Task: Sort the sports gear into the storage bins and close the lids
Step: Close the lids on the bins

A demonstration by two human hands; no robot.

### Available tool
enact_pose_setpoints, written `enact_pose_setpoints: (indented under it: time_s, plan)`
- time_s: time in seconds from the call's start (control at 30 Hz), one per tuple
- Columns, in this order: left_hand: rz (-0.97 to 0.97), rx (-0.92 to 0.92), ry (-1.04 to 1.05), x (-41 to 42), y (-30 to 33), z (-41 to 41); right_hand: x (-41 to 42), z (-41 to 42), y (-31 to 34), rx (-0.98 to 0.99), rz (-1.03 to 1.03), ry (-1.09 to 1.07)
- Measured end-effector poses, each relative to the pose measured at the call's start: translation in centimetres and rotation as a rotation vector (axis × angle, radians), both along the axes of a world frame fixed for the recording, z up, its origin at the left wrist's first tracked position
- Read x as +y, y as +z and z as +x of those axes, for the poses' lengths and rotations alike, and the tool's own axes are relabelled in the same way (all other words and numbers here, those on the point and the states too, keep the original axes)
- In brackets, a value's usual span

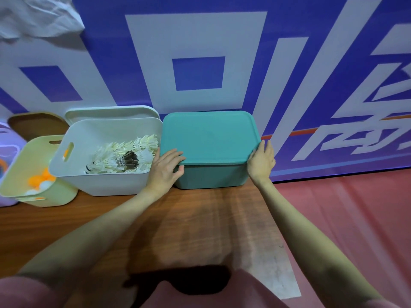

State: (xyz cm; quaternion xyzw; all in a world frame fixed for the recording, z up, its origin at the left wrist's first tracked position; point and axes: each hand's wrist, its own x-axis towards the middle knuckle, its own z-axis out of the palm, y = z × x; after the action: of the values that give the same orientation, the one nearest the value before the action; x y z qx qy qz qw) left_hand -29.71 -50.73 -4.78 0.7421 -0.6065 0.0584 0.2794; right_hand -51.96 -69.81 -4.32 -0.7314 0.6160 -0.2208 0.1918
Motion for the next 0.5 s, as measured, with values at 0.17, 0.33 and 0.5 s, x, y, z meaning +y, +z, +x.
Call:
enact_pose_setpoints:
  time_s: [0.17, 0.33, 0.5]
  plan:
    - [0.068, -0.095, 0.006, 0.0, 1.2, 1.3, 0.4, 3.2, 1.4, 0.254, -0.068, 0.264]
    - [0.232, -0.251, -0.134, 0.2, 2.2, 4.3, 1.5, 7.7, 2.3, 0.35, 0.048, 0.622]
    - [0.258, -0.407, -0.175, 0.7, 1.4, 5.4, 2.1, 11.4, 2.8, 0.397, 0.074, 0.705]
